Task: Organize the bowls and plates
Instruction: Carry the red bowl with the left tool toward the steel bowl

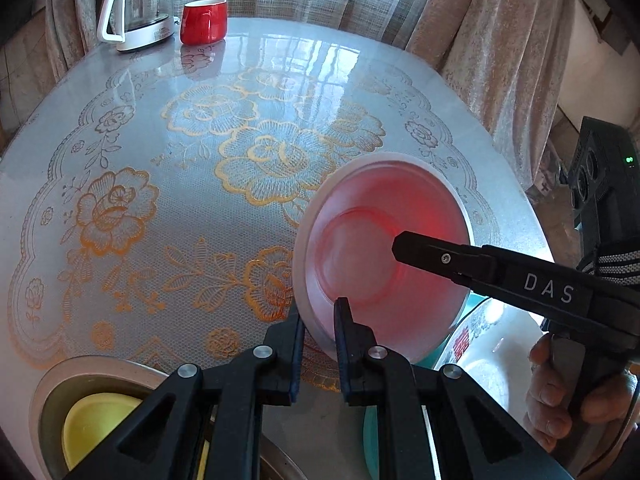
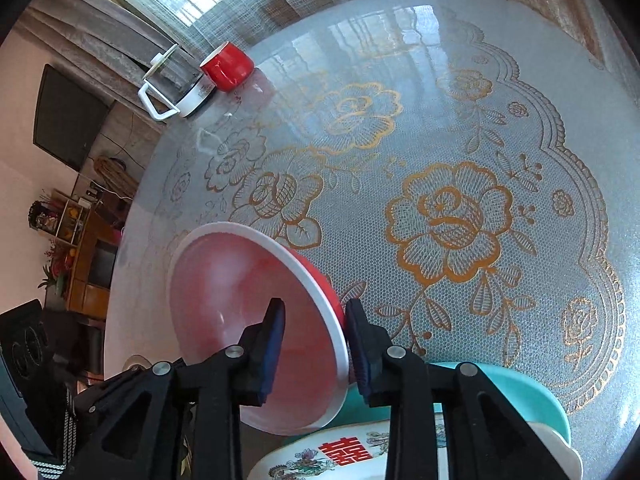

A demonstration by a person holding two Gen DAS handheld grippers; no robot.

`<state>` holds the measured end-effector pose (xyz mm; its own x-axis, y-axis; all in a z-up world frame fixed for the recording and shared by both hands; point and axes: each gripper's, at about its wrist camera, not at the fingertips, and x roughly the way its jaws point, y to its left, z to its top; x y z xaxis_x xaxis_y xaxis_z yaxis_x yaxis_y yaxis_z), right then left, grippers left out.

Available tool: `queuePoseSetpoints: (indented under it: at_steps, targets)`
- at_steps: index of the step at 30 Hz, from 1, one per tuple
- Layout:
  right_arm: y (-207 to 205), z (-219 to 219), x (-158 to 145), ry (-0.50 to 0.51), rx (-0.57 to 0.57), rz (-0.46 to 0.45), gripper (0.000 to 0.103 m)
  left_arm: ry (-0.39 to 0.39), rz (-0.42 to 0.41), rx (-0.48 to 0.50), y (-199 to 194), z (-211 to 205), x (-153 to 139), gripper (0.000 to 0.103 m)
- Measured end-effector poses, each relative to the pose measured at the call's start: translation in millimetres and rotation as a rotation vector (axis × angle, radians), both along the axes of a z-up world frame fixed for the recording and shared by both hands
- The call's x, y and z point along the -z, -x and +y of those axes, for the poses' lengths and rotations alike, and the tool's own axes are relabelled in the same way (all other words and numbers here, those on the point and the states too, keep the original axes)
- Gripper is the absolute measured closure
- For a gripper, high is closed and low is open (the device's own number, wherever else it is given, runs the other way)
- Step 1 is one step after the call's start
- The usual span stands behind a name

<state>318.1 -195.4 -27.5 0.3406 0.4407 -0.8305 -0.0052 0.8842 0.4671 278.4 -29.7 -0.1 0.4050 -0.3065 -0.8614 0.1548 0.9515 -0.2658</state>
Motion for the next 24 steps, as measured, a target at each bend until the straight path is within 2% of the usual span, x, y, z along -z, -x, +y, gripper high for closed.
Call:
queuePoseSetpoints:
  at_steps: [3,6,12,20,24]
  targets:
    - [3.1,-8.7,-2.2,-0.006,0.02,-0.013,0.068,0.022,-0.014,0.007,0.6,-1.8,-2.3,0.089]
    - [4.2,-15.3,-5.1,-0.012,0.041,-0.028,0.068,0.011,-0.025,0.01,-0.3,-3.8,-4.5,0.088]
    - [7.7,-11.4,-10.1,0.034,0.024,-0.066,0.071,0.0,-0.032,0.004,-4.3,-6.5,-6.5,0.087]
    - [13.1,-15.6,-10.6,-0.024,0.043,-0.052,0.066,0.054,-0.032,-0.008,1.2,-1.0,-9.8,0.079]
    - [18.5,-16.9,-11.9,-0.032,0.056,-0.061,0.066,0.053,-0.052,0.0,4.1,-0.2,-11.9,0.079]
